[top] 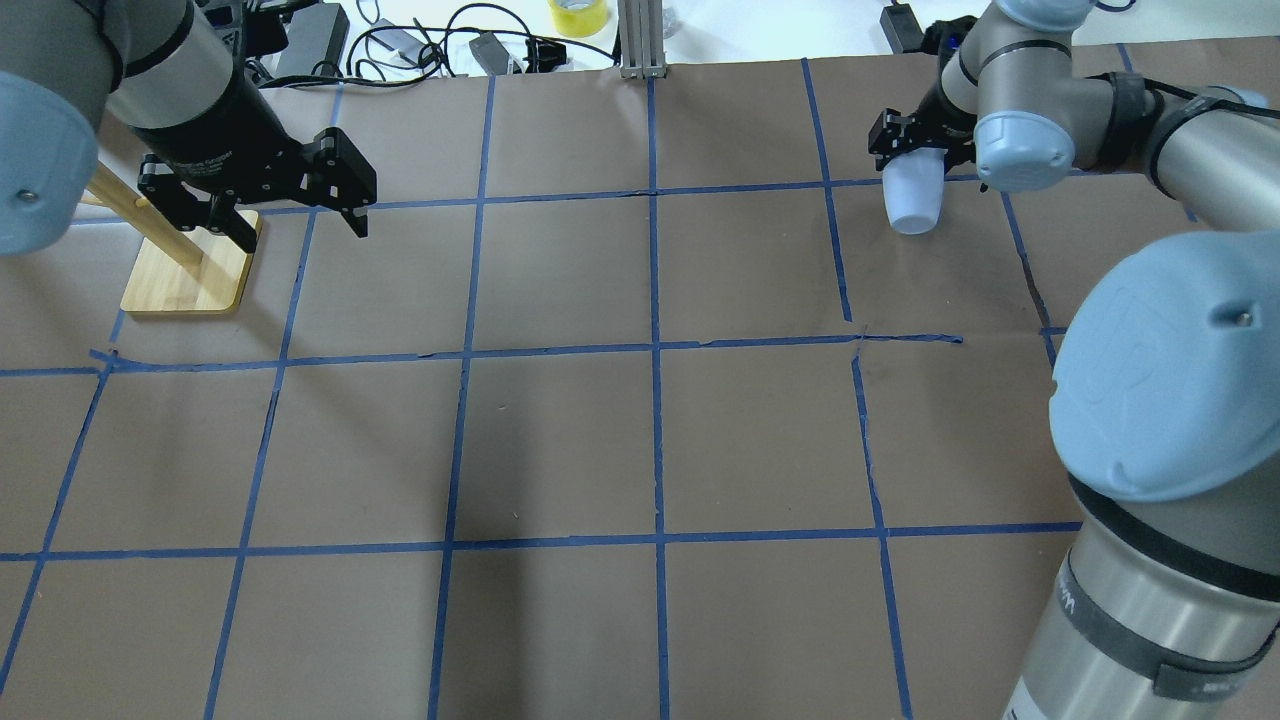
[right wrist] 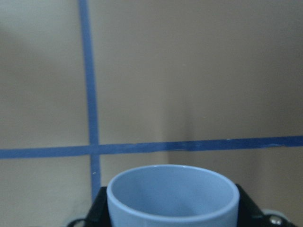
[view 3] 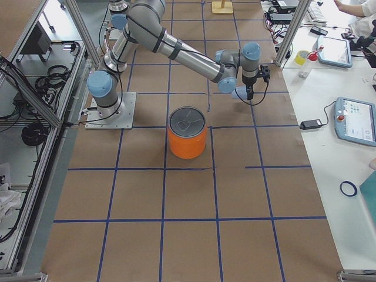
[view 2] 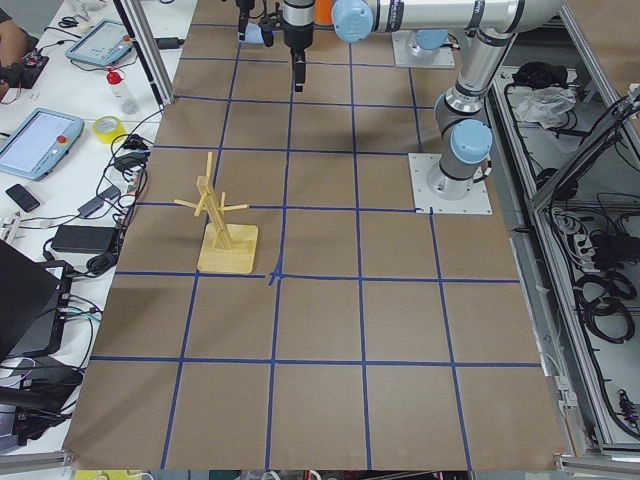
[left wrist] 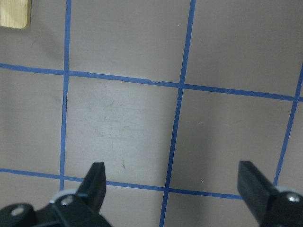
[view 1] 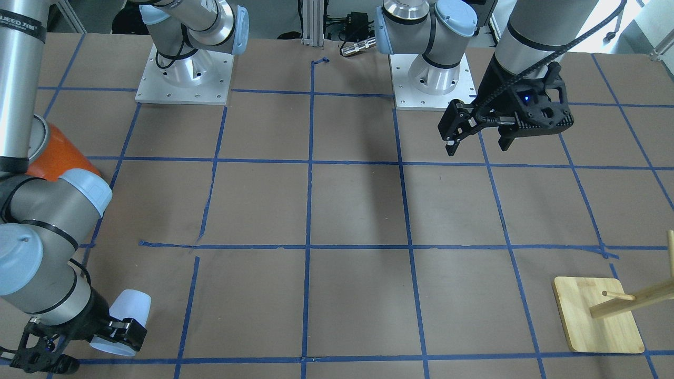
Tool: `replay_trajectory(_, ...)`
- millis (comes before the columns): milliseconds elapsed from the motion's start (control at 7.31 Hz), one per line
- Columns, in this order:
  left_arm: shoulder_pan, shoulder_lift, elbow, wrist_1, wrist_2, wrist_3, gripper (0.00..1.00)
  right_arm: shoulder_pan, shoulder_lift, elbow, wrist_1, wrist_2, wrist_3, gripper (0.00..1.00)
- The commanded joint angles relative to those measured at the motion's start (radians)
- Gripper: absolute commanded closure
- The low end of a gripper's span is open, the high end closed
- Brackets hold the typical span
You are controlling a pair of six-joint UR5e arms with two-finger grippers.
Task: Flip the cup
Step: 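Carry the cup with the right gripper toward the left gripper's side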
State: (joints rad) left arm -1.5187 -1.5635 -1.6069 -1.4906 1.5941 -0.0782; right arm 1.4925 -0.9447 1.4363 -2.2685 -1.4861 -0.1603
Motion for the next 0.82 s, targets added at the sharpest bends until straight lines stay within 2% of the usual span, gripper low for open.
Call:
replay_trajectory(0,0.000,-0.003,-0.002,0.004,0.003,0.000,0.00,0.208,-0.020,0.015,0.024,-0.078,-0.116,0.74)
replay_trajectory(274,0.002,-0.004,-0.004,0.006,0.004,-0.002,0.00,0.369,-0.043,0.045,0.030,-0.074,-0.134,0.75)
replay_trajectory(547,0.002,-0.012,-0.004,0.009,0.001,-0.002,0.00,0.458,-0.090,0.111,0.014,-0.060,-0.381,0.80)
replay_trajectory(684,0.002,-0.016,-0.005,0.009,0.001,-0.005,0.00,0.463,-0.127,0.160,0.014,-0.016,-0.536,0.82)
